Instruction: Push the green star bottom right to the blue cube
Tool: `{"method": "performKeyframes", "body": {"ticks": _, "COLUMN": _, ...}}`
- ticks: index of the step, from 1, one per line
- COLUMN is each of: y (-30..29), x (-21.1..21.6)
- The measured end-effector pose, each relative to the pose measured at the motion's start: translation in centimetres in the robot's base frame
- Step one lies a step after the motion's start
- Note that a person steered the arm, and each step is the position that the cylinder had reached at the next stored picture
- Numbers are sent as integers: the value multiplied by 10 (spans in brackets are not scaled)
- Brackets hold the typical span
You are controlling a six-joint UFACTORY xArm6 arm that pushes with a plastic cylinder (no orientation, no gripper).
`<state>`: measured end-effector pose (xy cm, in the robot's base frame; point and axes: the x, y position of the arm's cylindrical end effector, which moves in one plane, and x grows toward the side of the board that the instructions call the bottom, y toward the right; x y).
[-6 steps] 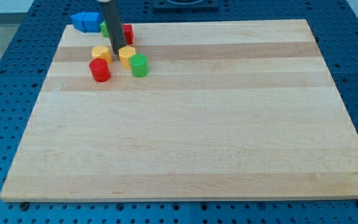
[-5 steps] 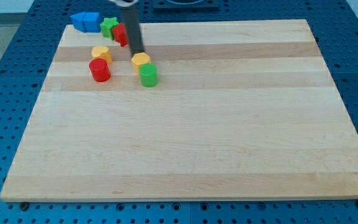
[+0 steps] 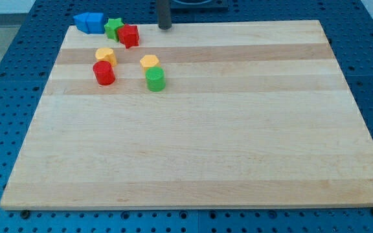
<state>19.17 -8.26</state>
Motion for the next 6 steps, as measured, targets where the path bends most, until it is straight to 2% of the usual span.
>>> {"method": "performKeyframes", "body": {"ticks": 6, "y": -126, "x": 0}}
